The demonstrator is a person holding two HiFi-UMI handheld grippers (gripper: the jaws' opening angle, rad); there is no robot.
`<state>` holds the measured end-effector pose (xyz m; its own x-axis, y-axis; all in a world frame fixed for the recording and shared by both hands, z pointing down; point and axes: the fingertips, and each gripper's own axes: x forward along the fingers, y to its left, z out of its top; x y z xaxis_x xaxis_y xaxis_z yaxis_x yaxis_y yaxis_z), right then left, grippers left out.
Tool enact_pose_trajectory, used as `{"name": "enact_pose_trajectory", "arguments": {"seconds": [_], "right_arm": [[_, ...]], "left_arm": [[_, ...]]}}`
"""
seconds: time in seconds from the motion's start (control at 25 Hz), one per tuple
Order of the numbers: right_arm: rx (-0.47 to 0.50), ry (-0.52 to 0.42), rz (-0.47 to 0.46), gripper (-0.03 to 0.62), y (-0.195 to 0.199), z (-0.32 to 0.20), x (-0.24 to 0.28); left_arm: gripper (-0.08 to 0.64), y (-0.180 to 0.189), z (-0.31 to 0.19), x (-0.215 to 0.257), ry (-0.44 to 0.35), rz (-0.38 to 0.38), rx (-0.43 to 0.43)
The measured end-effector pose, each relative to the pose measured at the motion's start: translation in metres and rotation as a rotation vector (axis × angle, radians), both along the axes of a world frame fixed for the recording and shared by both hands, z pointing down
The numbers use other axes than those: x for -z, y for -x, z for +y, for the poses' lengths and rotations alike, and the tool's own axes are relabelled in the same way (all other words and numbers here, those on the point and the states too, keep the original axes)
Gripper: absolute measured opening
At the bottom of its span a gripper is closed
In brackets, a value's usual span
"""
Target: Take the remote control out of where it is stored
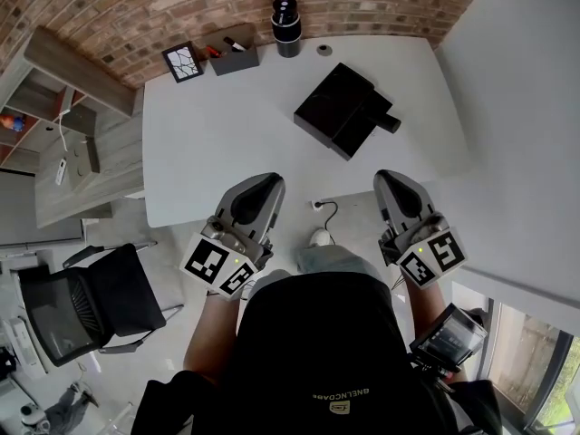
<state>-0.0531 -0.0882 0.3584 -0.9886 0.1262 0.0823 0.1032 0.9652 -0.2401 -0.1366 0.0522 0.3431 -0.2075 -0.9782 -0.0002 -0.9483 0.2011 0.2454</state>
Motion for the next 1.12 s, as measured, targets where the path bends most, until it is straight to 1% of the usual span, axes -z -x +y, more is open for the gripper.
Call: {"name": "enact_pose_trajectory", "arguments": {"seconds": [0.12,0.28,0.44,0.76,0.88,1.0,1.04,1.12], "right_arm": [[-0.002,0.011,0.006,0.006,0.006,-0.010,-0.006],[-0.015,0.027,0.014,0.006,0.010,-0.024,-0.012],[-0.031,0.051,0.015,0.006,0.013,-0.032,-0.012],[-0.074,0.066,0.025,0.006,0.011,-0.042,-0.014],[-0.098,0.070,0.028,0.006,0.012,-0.045,-0.013],[-0.133,0.071,0.033,0.006,0.013,-0.051,-0.013],[-0.146,0.071,0.035,0.006,0.014,-0.053,-0.013],[-0.170,0.075,0.037,0.006,0.016,-0.058,-0.013]], "left_arm": [[0.009,0.007,-0.016,-0.006,0.017,-0.001,-0.008],[0.009,0.011,-0.035,-0.011,0.042,0.001,-0.039],[0.009,0.012,-0.047,-0.012,0.063,-0.008,-0.062],[0.011,0.018,-0.065,-0.015,0.086,-0.010,-0.112],[0.011,0.021,-0.073,-0.016,0.097,-0.008,-0.147],[0.016,0.024,-0.086,-0.019,0.106,-0.003,-0.200],[0.037,0.026,-0.091,-0.019,0.112,-0.004,-0.222],[0.050,0.029,-0.103,-0.021,0.127,-0.019,-0.260]]}}
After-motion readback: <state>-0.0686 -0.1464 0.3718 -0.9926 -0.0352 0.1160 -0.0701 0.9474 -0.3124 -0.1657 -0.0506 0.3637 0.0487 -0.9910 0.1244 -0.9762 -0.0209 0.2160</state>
